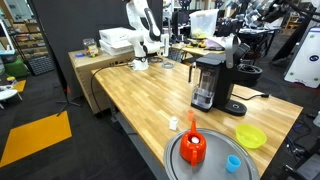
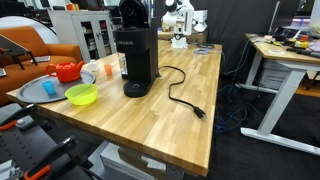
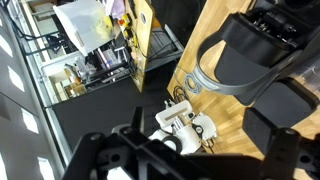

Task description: Close the top of the coffee maker

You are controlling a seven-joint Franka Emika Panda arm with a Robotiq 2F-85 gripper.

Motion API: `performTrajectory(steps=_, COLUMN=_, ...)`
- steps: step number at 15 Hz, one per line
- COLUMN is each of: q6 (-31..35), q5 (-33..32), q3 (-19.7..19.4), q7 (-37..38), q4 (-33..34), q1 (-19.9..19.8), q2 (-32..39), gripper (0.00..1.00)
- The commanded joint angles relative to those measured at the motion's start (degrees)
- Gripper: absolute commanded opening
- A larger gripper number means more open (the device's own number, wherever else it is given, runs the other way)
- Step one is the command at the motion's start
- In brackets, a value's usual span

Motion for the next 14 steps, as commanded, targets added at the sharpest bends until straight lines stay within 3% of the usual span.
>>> performTrajectory(steps=1, q6=1.38, q5=-0.48, q3=-0.77, q7=-0.67, q4=-0.46, q1=0.18, q2=-0.17, gripper=1.00)
performTrajectory(steps=3, q6=6.88, q5=-3.31, q3=-2.89, q7=-3.38, q4=-1.18, q1=0.23, q2=0.32, gripper=1.00)
performTrajectory(steps=9, q6=20.05, q5=-20.03, q3=-7.55, q7=-10.58, q4=0.38, q1=-5.13, q2=2.92, gripper=1.00)
performTrajectory(steps=11, q6=24.02, q5=-26.72, q3=-7.84, q7=-9.88, q4=2.23, q1=-7.45, q2=3.62, gripper=1.00)
performTrajectory(steps=14, q6=29.47, q5=-39.53, q3=-6.81, q7=-2.34, q4=8.13, q1=-10.29, q2=3.70, gripper=1.00)
